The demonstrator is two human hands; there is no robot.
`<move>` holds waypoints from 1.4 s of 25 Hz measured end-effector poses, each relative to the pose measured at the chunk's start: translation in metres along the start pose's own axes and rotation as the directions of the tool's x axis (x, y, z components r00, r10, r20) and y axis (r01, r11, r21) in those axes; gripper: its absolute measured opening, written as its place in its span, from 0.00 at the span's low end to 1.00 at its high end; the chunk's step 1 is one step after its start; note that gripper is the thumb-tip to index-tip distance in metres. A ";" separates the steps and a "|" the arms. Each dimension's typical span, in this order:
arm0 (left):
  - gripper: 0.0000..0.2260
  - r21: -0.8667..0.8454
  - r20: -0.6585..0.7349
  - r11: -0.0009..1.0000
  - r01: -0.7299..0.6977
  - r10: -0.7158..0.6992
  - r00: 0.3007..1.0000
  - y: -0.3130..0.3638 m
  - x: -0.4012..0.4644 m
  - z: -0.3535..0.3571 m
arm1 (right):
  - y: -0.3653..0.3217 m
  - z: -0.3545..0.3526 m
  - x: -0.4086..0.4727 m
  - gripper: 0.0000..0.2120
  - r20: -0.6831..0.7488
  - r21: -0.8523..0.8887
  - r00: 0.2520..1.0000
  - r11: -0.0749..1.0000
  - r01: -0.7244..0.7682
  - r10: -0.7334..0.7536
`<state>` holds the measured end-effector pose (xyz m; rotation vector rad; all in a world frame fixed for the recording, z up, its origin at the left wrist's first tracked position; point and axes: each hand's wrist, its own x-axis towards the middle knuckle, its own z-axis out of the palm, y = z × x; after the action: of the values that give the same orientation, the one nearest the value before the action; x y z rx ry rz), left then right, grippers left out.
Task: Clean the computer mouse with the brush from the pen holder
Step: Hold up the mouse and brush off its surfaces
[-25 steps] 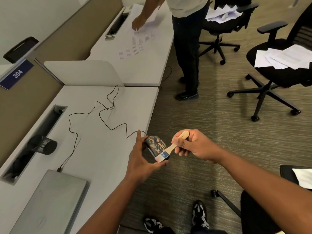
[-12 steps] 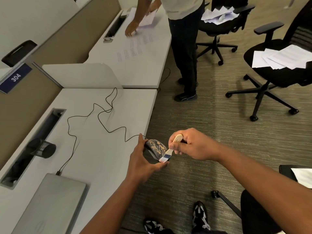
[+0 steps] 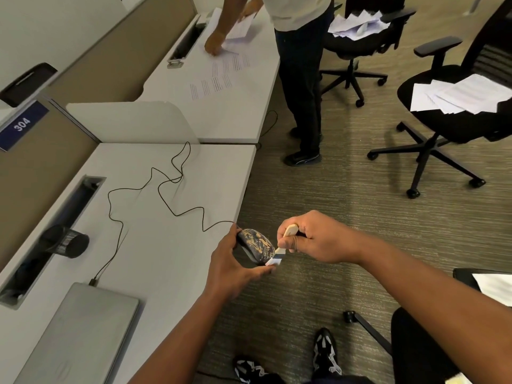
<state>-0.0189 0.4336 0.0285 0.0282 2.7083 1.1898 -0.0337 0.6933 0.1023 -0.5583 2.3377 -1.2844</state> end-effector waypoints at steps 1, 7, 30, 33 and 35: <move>0.50 0.004 -0.007 1.000 0.009 -0.009 1.000 0.000 -0.001 0.000 | 0.000 0.000 -0.001 0.06 0.003 -0.009 1.000 1.000 0.002 -0.002; 0.57 0.011 0.037 1.000 -0.015 0.015 0.999 -0.003 -0.001 0.002 | 0.006 0.000 -0.005 0.06 0.004 -0.062 1.000 0.998 0.016 -0.016; 0.67 -0.052 0.022 0.998 0.033 -0.032 0.999 0.002 0.000 -0.004 | 0.033 -0.006 -0.009 0.04 -0.225 0.381 0.974 0.923 0.054 0.036; 0.68 -0.054 0.033 0.998 0.040 -0.039 0.999 0.003 -0.001 -0.002 | 0.035 0.006 -0.007 0.06 -0.184 0.648 0.973 0.761 0.016 0.136; 0.64 -0.046 0.037 0.998 0.032 -0.030 0.999 0.004 -0.001 0.000 | 0.039 0.015 -0.006 0.07 -0.149 0.705 0.971 0.709 -0.030 0.188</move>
<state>-0.0185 0.4357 0.0317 0.0016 2.6394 1.2319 -0.0266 0.7052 0.0623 -0.0217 1.7586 -2.0880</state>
